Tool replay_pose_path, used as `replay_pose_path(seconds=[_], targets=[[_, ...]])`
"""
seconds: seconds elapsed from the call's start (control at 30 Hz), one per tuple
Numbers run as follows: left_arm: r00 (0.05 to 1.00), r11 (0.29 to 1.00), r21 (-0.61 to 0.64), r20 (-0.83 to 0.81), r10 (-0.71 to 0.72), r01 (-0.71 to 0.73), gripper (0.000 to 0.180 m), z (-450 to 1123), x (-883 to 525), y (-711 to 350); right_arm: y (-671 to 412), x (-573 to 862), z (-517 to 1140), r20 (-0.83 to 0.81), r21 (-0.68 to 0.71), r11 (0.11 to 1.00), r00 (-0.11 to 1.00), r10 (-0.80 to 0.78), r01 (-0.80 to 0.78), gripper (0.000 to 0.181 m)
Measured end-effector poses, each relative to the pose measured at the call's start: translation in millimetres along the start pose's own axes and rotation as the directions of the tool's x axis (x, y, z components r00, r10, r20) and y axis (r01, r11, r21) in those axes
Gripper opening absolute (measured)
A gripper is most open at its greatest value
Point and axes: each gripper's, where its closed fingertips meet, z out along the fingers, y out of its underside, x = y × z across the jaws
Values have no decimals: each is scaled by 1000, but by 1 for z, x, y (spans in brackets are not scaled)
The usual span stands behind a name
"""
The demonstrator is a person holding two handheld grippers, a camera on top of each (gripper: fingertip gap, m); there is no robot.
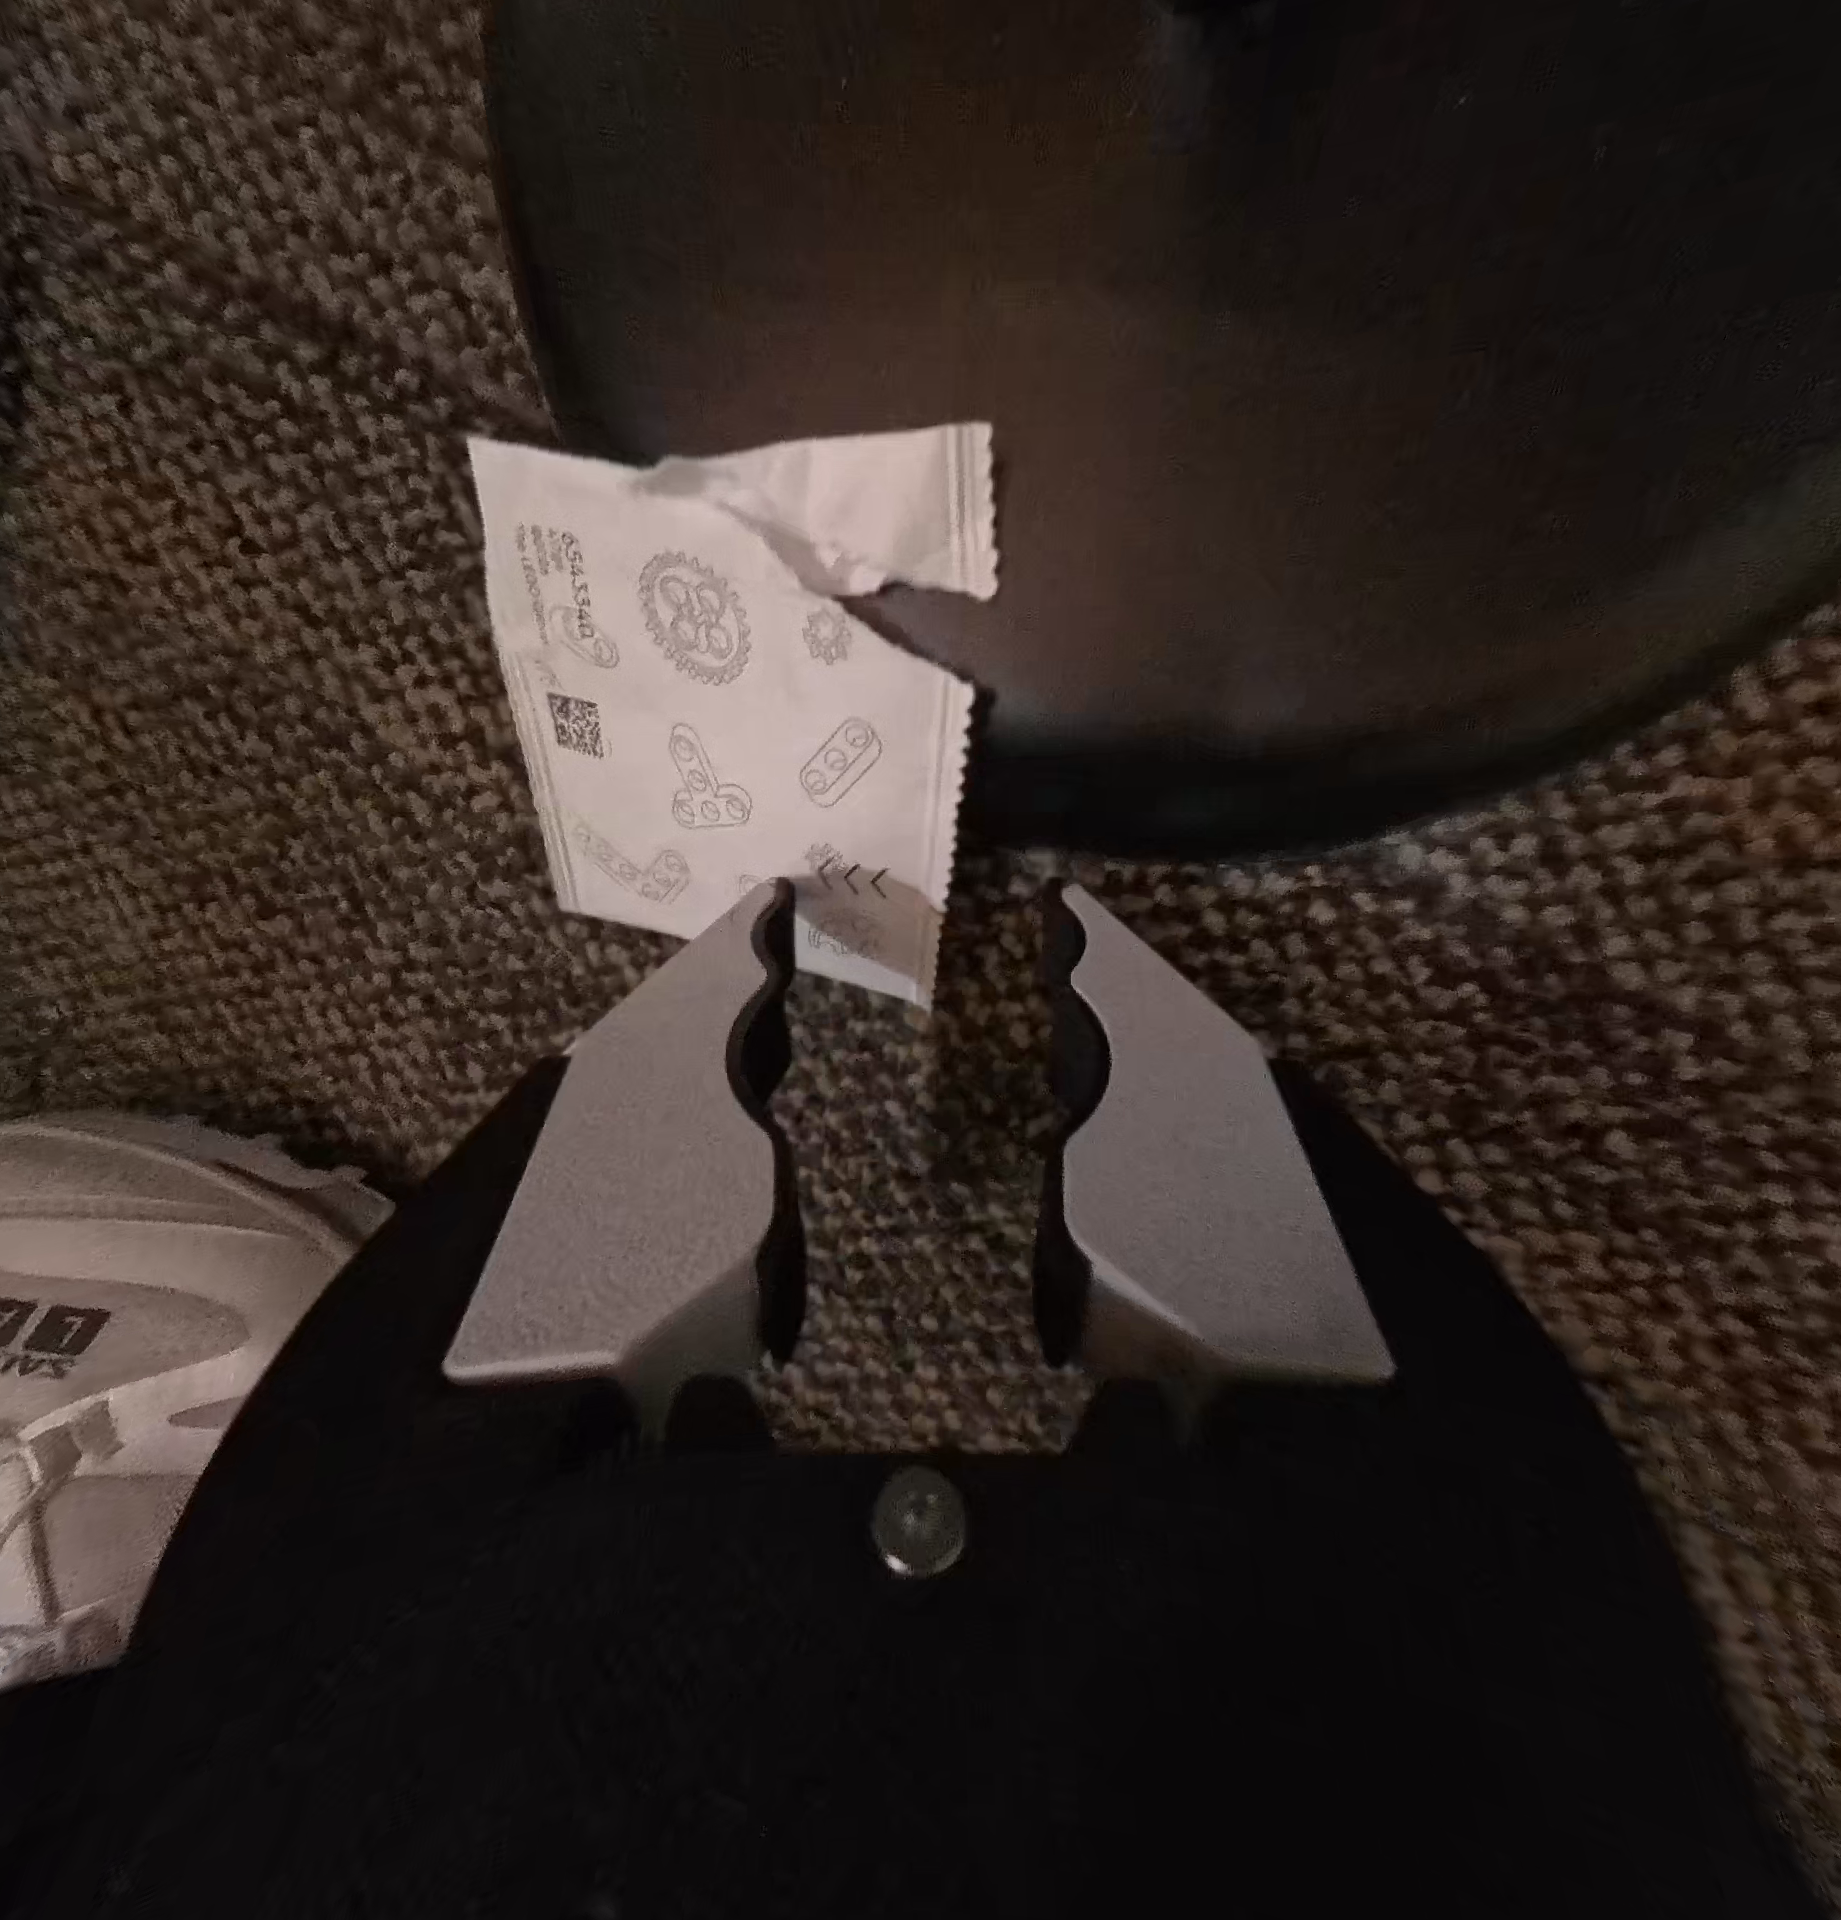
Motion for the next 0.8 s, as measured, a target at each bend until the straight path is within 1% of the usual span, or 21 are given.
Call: replay_pose_path(seconds=[0.03, 0.07, 0.13, 0.17, 0.2, 0.23, 0.3, 0.33, 0.4, 0.43, 0.47, 0.5, 0.53, 0.57, 0.6, 0.63, 0.73, 0.8], targets=[[999, 1000, -14, 34, -8, 8, 81, 13, -21, -6, 5, -1, 3, 12, -15, 1000, 1000, 4, -4, 51], [997, 999, -29, 70, -16, 18, 84, 25, -41, -11, 5, -1, 3, 8, 3, 1000, 1000, 1, -1, 50], [996, 998, -59, 90, -21, 27, 79, 46, -72, -20, 1, -1, 4, 8, 49, 998, 999, 47, -47, 48], [992, 997, -71, 128, -16, 25, 84, 55, -91, -21, 0, 0, 4, 10, 60, 996, 998, 65, -66, 47], [989, 996, -84, 148, -26, 39, 82, 64, -106, -19, 0, 1, 4, 16, 71, 994, 997, 77, -78, 46], [990, 989, -125, 128, -62, 78, 73, 73, -114, -8, 0, 1, 4, 25, 77, 993, 996, 83, -84, 45], [973, 943, -247, 117, -200, 224, 70, 87, -122, 29, 1, 0, 3, 33, 61, 995, 997, 73, -75, 43], [958, 913, -290, 106, -268, 288, 62, 90, -118, 48, 2, 0, 3, 34, 48, 996, 997, 68, -70, 36], [945, 873, -364, 79, -318, 324, 61, 91, -106, 82, 2, -11, 4, 112, 10, 998, 992, 62, -64, 24], [948, 863, -396, 67, -312, 312, 65, 91, -100, 97, 1, -18, 5, 162, -2, 998, 985, 61, -62, 20], [951, 851, -434, 49, -304, 295, 62, 90, -95, 111, -1, -22, 5, 195, -8, 999, 980, 50, -50, 20], [953, 834, -475, 34, -302, 281, 51, 90, -89, 123, -3, -21, 6, 188, -13, 999, 982, 37, -35, 22], [959, 826, -499, 40, -280, 262, 44, 90, -88, 131, -9, -17, 7, 173, 1, 999, 984, 36, -37, 26], [971, 833, -503, 62, -232, 232, 37, 89, -93, 135, -12, -20, 7, 202, -3, 999, 978, 49, -49, 22], [978, 841, -503, 63, -198, 202, 25, 88, -96, 135, -11, -24, 9, 236, -27, 998, 970, 66, -61, 24], [982, 844, -505, 39, -187, 181, 22, 87, -93, 134, -8, -26, 11, 255, -62, 996, 964, 73, -59, 22], [993, 862, -501, -45, -112, 75, 14, 81, -79, 132, -3, -40, 12, 326, -123, 992, 945, 40, 0, 0], [992, 873, -487, -120, -41, -23, 13, 76, -65, 132, -3, -46, 12, 345, -129, 991, 939, 19, 27, 0]])
